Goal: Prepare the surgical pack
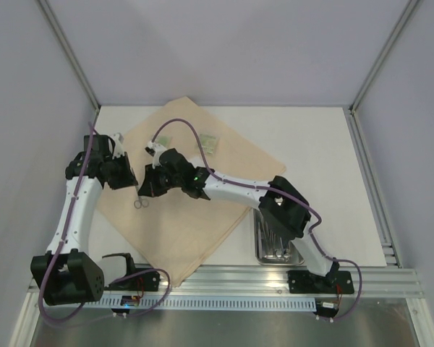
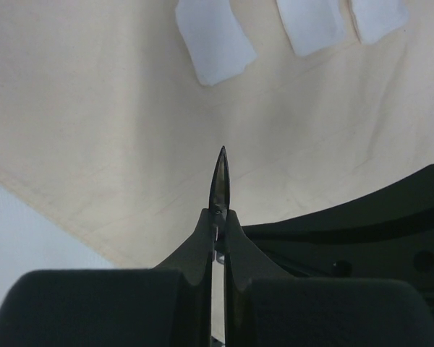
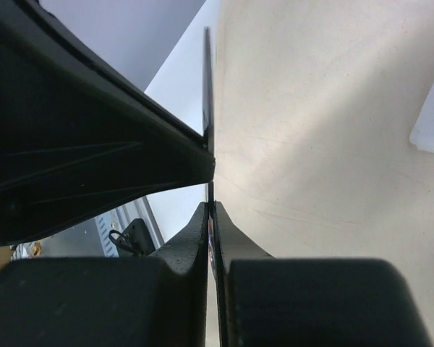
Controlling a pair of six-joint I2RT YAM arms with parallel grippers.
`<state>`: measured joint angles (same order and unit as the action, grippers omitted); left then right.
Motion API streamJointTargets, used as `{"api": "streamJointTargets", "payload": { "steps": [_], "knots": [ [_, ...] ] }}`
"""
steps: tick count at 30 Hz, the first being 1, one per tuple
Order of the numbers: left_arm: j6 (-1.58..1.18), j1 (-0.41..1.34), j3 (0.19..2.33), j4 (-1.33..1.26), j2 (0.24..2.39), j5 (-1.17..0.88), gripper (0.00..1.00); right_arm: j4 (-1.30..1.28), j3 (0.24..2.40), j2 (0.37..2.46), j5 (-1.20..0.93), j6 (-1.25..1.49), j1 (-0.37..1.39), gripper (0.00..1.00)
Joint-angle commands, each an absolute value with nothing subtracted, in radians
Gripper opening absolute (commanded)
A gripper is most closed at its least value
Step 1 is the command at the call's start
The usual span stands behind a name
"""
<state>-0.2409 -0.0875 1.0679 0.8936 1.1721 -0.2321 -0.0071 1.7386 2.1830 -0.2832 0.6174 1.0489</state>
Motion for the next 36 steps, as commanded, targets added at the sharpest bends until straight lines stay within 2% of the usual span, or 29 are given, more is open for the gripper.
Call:
{"api": "streamJointTargets", "payload": {
  "steps": [1, 8, 11, 13, 16, 17, 23, 24, 25, 26, 28, 29, 36],
  "knots": [
    [-0.267, -0.083, 1.069, 0.894, 1.149, -0.273, 0.00, 0.026, 1.801, 2.213, -0.298, 0.644, 1.054, 0.01],
    [-0.273, -0.083, 1.055, 0.902, 1.147, -0.287, 0.00, 0.028, 1.818, 2.227, -0.311, 0.647, 1.052, 0.01],
    [-0.275, -0.084, 1.052, 0.894, 1.150, -0.291, 0.00, 0.025, 1.836, 2.238, -0.327, 0.647, 1.052, 0.15],
    [-0.273, -0.084, 1.054, 0.891, 1.152, -0.291, 0.00, 0.021, 1.841, 2.246, -0.330, 0.649, 1.054, 0.16],
    [-0.275, -0.083, 1.058, 0.890, 1.154, -0.293, 0.00, 0.020, 1.850, 2.252, -0.334, 0.658, 1.052, 0.11],
    [-0.273, -0.084, 1.061, 0.891, 1.155, -0.291, 0.00, 0.020, 1.853, 2.253, -0.331, 0.660, 1.052, 0.00],
    [-0.256, -0.084, 1.065, 0.882, 1.163, -0.287, 0.00, -0.027, 1.850, 2.229, -0.308, 0.653, 1.049, 0.01],
    [-0.252, -0.083, 1.065, 0.884, 1.163, -0.291, 0.05, -0.035, 1.847, 2.221, -0.311, 0.655, 1.043, 0.00],
    [-0.241, -0.084, 1.068, 0.887, 1.166, -0.293, 0.21, -0.061, 1.835, 2.203, -0.310, 0.647, 1.040, 0.01],
    [-0.233, -0.083, 1.075, 0.891, 1.166, -0.291, 0.56, -0.075, 1.826, 2.188, -0.307, 0.637, 1.031, 0.01],
    [-0.215, -0.084, 1.084, 0.890, 1.158, -0.276, 0.78, -0.125, 1.768, 2.125, -0.288, 0.586, 1.022, 0.01],
    [-0.189, -0.084, 1.092, 0.881, 1.144, -0.255, 0.98, -0.142, 1.743, 2.099, -0.282, 0.572, 1.006, 0.01],
    [-0.040, -0.084, 1.112, 0.870, 1.115, -0.221, 1.00, -0.299, 1.372, 1.787, -0.406, 0.506, 0.868, 0.00]
  ]
}}
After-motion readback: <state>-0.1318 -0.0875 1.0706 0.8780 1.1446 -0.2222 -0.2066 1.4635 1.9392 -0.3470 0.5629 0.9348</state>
